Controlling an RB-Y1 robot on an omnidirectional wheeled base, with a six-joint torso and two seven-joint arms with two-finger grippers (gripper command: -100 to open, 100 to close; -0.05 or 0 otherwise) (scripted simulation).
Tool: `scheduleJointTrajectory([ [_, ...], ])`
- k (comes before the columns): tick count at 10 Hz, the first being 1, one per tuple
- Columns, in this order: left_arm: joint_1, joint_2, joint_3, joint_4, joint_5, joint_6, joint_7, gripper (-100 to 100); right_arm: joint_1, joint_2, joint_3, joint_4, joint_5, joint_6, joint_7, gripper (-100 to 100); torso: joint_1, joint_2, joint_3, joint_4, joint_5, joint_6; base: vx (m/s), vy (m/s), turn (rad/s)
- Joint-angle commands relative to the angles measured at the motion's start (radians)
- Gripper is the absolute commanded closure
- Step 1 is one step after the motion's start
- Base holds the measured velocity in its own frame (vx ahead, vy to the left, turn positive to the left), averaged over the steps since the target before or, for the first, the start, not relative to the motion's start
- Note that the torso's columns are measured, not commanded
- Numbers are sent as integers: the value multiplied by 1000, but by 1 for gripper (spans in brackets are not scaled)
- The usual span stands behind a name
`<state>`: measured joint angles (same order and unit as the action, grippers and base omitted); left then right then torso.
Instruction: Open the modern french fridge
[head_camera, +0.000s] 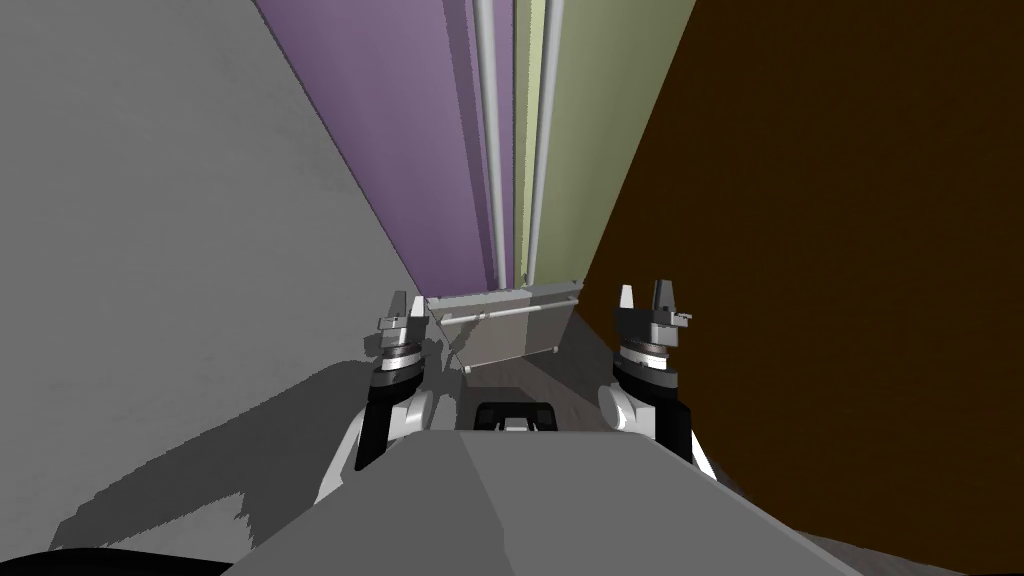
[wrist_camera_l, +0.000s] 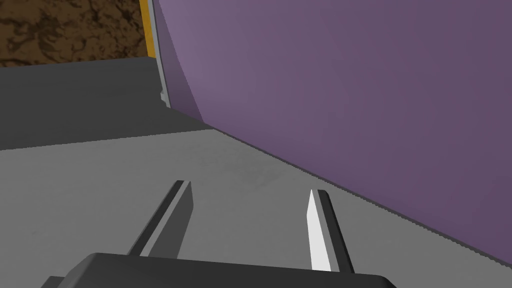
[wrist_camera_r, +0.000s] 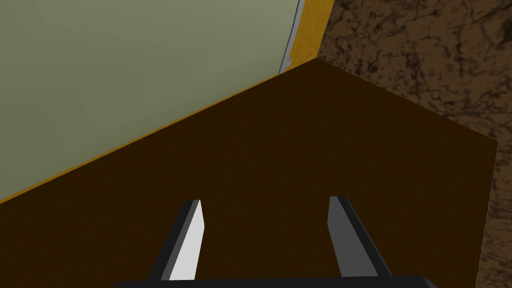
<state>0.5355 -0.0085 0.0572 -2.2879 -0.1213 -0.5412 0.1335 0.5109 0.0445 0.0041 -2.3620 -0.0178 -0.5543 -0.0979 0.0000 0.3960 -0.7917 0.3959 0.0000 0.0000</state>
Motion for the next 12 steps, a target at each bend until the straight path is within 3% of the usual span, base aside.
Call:
scheduleJointTrajectory([
  [1, 0, 0, 0, 0, 0, 0, 0, 0, 0, 0, 0, 0, 0, 0, 0, 0, 0, 74, -147, 74, 0, 0, 0, 0, 0],
  [3, 0, 0, 0, 0, 0, 0, 0, 0, 0, 0, 0, 0, 0, 0, 0, 0, 0, 222, -443, 221, 0, 0, 0, 0, 0],
  [4, -8, 43, 1, 24, 2, -12, -3, -100, 0, 0, 0, 0, 0, 0, 0, 0, 0, 295, -590, 295, 0, 0, 17, 0, 7],
  [6, -19, 81, 3, 59, 5, -30, -8, -100, 0, 0, 0, 0, 0, 0, 0, 0, 0, 338, -679, 338, 0, 0, 22, 6, 6],
  [12, -73, 156, 10, 227, 18, -122, -31, -100, 0, 0, 0, 0, 0, 0, 0, 0, 0, 342, -684, 342, 0, 0, 39, 9, 10],
])
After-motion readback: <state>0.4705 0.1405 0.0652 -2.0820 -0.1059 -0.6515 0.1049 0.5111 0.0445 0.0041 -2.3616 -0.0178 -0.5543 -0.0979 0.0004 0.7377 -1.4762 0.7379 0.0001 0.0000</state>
